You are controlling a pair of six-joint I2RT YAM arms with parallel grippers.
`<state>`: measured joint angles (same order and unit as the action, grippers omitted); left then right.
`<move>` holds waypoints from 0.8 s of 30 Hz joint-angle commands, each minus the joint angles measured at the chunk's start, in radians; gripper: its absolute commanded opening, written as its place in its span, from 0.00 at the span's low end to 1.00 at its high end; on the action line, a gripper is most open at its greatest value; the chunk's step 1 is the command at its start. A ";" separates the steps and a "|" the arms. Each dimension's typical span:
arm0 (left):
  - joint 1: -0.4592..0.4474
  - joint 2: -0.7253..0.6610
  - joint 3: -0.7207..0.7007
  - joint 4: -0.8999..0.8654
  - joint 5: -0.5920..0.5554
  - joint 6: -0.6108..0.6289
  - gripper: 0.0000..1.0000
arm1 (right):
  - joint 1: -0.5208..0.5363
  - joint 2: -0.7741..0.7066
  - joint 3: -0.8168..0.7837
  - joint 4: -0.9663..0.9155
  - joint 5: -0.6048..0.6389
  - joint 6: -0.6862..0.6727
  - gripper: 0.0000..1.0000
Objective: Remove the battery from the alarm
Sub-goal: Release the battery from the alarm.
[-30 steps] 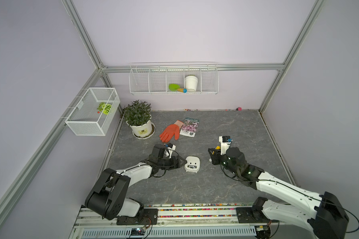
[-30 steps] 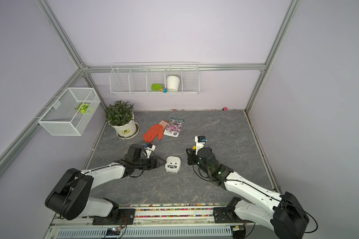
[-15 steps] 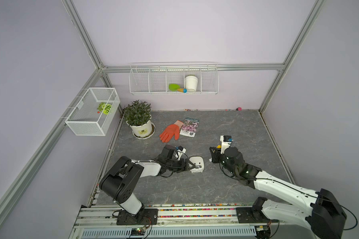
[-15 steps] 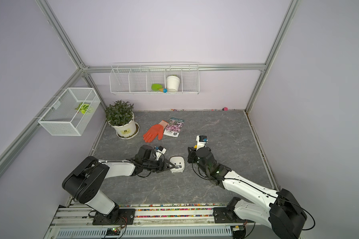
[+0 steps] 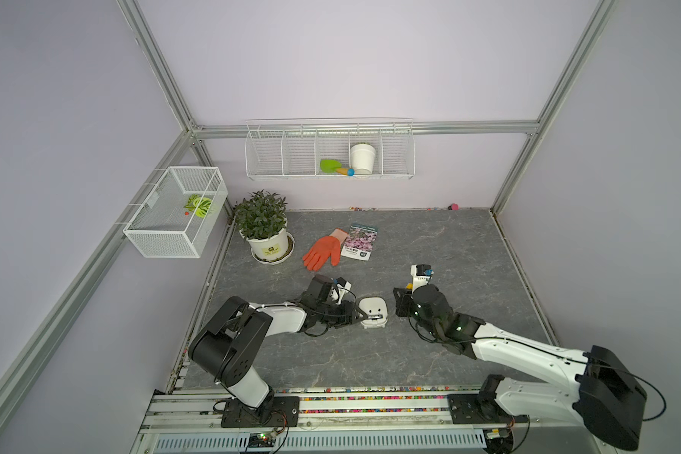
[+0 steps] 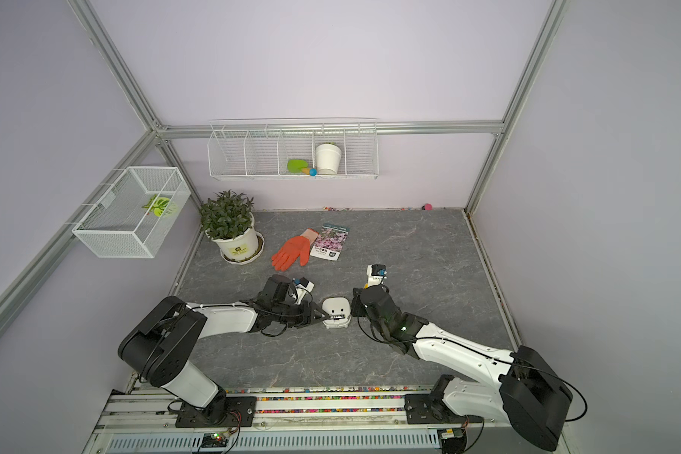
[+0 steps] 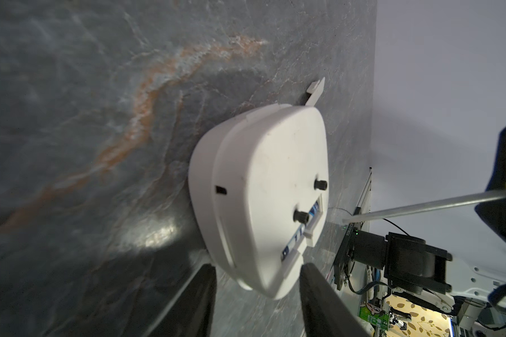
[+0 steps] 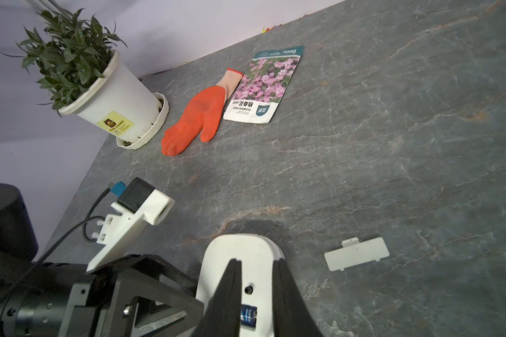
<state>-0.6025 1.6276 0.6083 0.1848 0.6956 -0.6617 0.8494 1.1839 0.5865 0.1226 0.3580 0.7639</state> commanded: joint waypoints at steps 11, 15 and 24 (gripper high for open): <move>-0.003 0.032 0.044 -0.047 -0.027 0.026 0.45 | 0.014 0.067 0.059 -0.001 0.065 0.044 0.00; -0.003 0.030 0.042 -0.048 -0.025 0.025 0.45 | 0.016 0.087 0.058 0.006 0.068 0.052 0.00; -0.008 0.027 0.032 -0.053 -0.023 0.025 0.42 | 0.016 0.114 0.067 -0.006 0.092 0.057 0.00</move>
<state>-0.6037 1.6493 0.6312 0.1558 0.6815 -0.6533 0.8581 1.2800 0.6380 0.1219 0.4213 0.8093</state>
